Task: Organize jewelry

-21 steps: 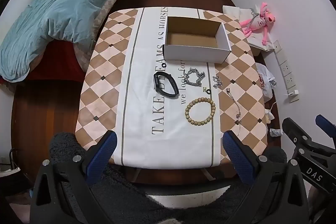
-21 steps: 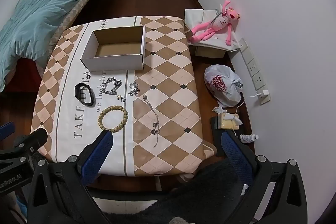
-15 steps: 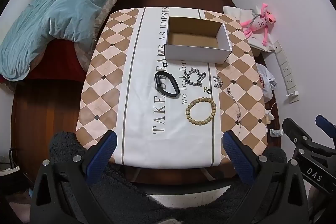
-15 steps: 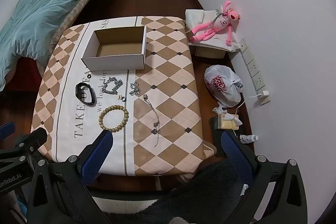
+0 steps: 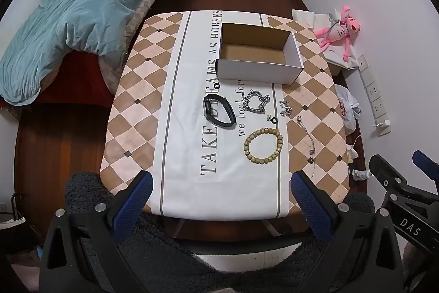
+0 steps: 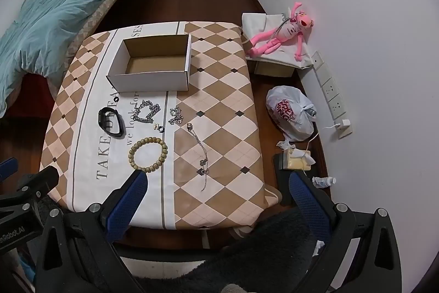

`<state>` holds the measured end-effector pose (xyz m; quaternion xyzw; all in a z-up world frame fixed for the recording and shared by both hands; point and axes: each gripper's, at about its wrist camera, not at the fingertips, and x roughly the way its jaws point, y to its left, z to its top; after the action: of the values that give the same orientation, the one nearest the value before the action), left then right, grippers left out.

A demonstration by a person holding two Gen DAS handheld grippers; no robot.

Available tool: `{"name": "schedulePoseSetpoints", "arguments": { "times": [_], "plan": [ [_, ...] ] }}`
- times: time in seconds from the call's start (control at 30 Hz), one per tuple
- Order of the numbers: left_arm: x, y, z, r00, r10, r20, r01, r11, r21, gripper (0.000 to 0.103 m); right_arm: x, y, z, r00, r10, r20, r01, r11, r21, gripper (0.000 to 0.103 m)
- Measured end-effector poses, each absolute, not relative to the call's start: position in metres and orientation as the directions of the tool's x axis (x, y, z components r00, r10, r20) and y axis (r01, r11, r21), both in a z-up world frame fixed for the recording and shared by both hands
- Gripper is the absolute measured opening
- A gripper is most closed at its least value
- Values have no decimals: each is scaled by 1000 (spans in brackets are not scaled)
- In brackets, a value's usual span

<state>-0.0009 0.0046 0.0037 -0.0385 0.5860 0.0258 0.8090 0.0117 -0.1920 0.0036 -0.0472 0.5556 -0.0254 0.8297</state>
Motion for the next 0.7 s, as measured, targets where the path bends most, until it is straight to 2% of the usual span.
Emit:
{"name": "schedulePoseSetpoints", "arguments": {
  "times": [0.7],
  "plan": [
    [0, 12, 12, 317, -3, -948, -86, 996, -32, 103, 11, -193, 6, 383, -97, -919, -12, 994, -110, 103]
  ]
}}
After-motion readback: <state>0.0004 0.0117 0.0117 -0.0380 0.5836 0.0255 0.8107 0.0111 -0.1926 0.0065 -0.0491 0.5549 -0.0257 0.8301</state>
